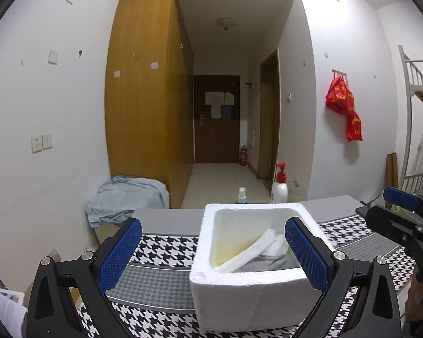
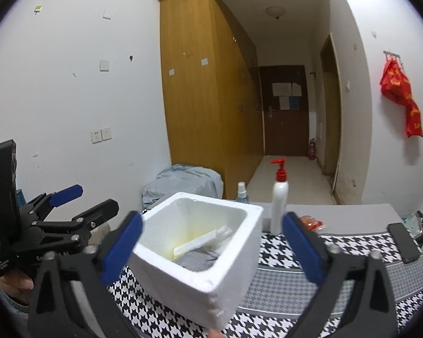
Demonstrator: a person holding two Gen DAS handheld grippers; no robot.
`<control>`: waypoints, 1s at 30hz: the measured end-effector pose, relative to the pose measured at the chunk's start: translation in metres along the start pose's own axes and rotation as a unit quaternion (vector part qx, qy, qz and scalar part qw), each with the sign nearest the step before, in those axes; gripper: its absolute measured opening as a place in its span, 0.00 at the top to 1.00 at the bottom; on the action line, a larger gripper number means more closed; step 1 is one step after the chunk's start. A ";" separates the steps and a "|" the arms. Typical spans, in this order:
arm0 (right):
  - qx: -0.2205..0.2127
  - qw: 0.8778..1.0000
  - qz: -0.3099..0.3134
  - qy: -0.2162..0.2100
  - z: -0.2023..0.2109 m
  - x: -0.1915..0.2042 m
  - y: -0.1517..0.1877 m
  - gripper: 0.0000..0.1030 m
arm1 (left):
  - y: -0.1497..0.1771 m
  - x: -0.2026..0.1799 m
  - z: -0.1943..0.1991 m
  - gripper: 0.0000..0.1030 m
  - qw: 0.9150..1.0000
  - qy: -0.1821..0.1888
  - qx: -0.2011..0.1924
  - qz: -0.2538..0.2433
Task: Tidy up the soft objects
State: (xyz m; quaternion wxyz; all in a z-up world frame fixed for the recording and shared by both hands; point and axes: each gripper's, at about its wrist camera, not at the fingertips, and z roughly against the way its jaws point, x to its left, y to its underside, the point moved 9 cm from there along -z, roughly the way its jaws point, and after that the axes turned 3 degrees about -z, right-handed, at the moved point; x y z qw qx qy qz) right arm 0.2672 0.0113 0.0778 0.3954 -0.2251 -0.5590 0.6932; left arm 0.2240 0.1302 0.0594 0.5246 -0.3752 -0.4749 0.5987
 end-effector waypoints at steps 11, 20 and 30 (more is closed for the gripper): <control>-0.027 0.999 0.009 0.024 0.041 -0.014 0.003 0.00 | -0.006 -0.028 0.027 0.01 1.000 0.019 -0.017 -0.008; -0.040 0.998 0.020 0.035 0.065 -0.014 0.006 0.00 | -0.007 -0.041 0.046 0.01 0.999 0.026 -0.031 -0.012; -0.049 0.998 0.014 0.048 0.093 -0.017 0.018 0.00 | 0.004 -0.055 0.061 0.01 0.999 0.038 -0.030 -0.017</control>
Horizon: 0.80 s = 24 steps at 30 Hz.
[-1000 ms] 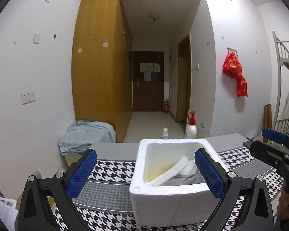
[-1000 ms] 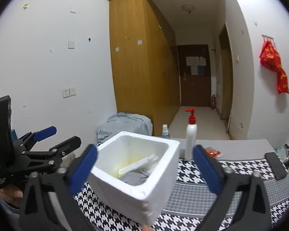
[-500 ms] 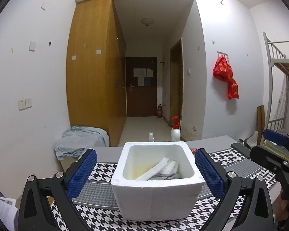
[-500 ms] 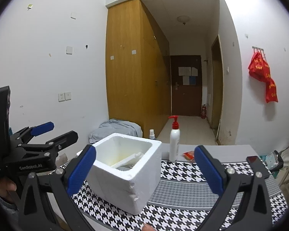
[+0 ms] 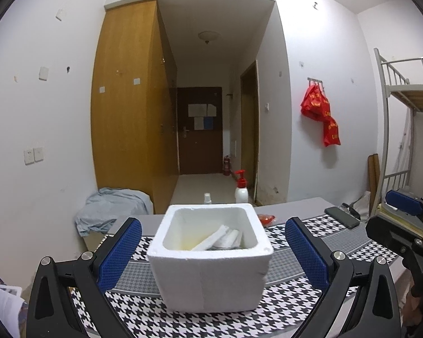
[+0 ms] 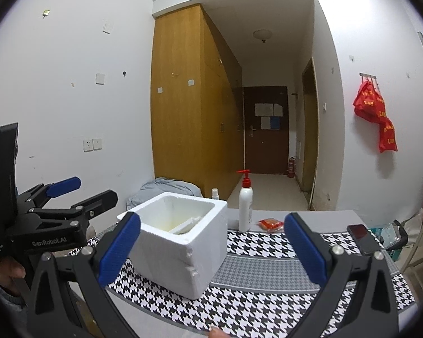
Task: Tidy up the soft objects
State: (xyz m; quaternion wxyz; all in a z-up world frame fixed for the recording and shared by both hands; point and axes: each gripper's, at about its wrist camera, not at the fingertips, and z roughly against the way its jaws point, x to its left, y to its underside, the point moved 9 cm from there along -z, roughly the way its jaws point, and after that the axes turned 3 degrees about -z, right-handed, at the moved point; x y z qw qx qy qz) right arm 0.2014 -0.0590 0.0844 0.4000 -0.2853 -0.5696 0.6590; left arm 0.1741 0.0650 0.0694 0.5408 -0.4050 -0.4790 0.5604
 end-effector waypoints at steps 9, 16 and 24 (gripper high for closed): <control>-0.006 1.000 -0.008 0.012 0.020 -0.007 0.011 0.00 | 0.007 -0.015 0.012 0.01 1.000 0.001 -0.009 -0.012; -0.016 0.999 -0.022 0.044 0.031 -0.020 0.025 0.00 | 0.018 -0.029 0.022 0.01 1.000 0.022 -0.014 -0.013; -0.020 0.998 -0.023 0.063 0.046 -0.024 0.053 0.00 | 0.040 -0.034 0.029 0.01 0.999 0.024 -0.028 0.001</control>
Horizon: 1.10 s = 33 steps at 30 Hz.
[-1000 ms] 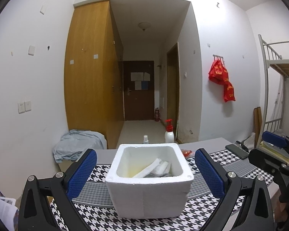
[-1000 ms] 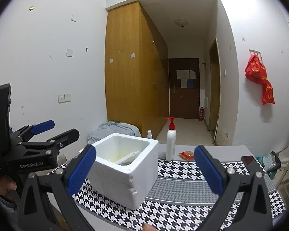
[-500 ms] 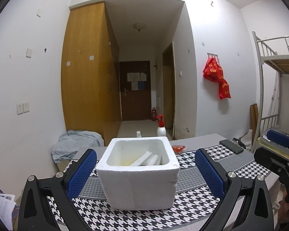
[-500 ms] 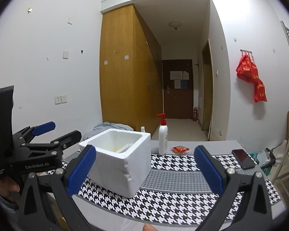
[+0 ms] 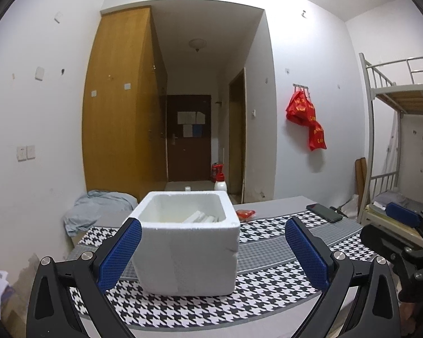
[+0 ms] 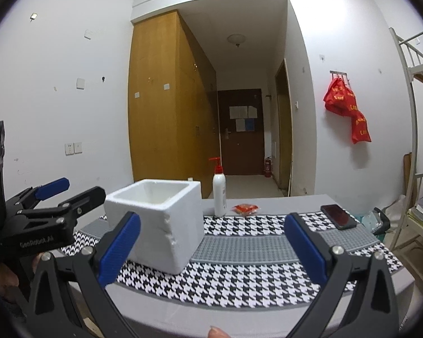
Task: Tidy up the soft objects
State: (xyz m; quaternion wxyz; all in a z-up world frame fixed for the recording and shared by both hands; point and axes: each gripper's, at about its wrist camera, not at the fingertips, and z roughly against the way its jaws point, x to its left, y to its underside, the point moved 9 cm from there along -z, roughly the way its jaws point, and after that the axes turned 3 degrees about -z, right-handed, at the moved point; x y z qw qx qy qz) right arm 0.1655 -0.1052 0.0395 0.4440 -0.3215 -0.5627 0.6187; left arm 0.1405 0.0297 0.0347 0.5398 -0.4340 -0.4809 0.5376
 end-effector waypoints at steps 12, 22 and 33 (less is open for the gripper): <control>0.011 1.000 -0.006 0.016 0.013 -0.004 0.026 0.00 | 0.029 -0.009 0.019 0.01 1.000 -0.003 -0.006 -0.014; 0.021 1.000 -0.004 0.006 0.018 0.006 0.043 0.00 | 0.051 0.001 0.029 0.01 1.000 -0.027 0.007 -0.003; 0.022 1.000 -0.005 0.004 0.026 0.012 0.052 0.00 | 0.058 -0.001 0.049 0.01 1.000 -0.028 -0.002 -0.011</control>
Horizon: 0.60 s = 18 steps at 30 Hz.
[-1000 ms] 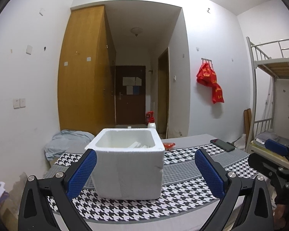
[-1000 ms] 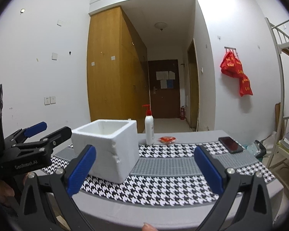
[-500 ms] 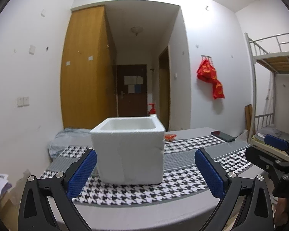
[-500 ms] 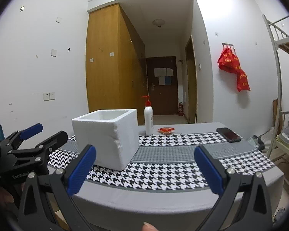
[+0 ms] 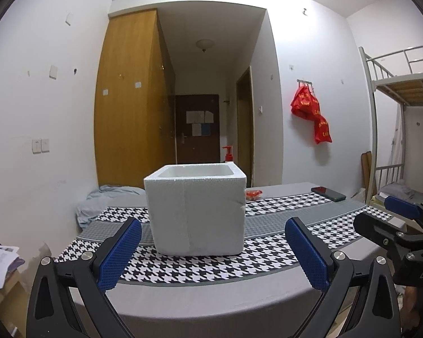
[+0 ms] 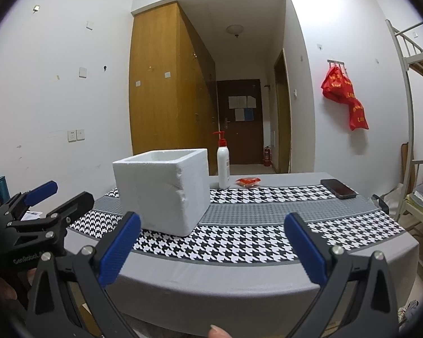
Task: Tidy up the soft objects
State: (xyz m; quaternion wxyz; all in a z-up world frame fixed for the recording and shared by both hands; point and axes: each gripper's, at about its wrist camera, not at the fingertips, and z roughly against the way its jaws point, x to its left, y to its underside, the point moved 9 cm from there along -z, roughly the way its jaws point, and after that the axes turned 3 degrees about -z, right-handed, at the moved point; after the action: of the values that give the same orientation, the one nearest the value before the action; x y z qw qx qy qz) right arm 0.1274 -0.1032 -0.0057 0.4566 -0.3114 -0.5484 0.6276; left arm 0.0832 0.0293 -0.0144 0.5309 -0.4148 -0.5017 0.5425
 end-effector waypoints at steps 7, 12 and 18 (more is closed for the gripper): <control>-0.003 1.000 0.002 0.001 0.006 0.001 -0.001 0.00 | -0.001 0.001 0.008 0.01 1.000 -0.002 -0.009 -0.004; -0.001 1.000 0.002 0.000 0.005 0.002 0.002 0.00 | 0.002 0.000 0.004 0.01 1.000 0.001 -0.001 -0.001; 0.003 1.000 -0.001 0.000 0.003 0.001 0.004 0.00 | 0.004 0.001 0.003 0.01 1.000 0.002 0.001 0.001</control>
State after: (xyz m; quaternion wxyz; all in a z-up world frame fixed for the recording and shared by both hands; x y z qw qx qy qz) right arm 0.1235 -0.1038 -0.0085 0.4583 -0.3098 -0.5462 0.6290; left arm 0.0798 0.0301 -0.0177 0.5317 -0.4160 -0.4997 0.5427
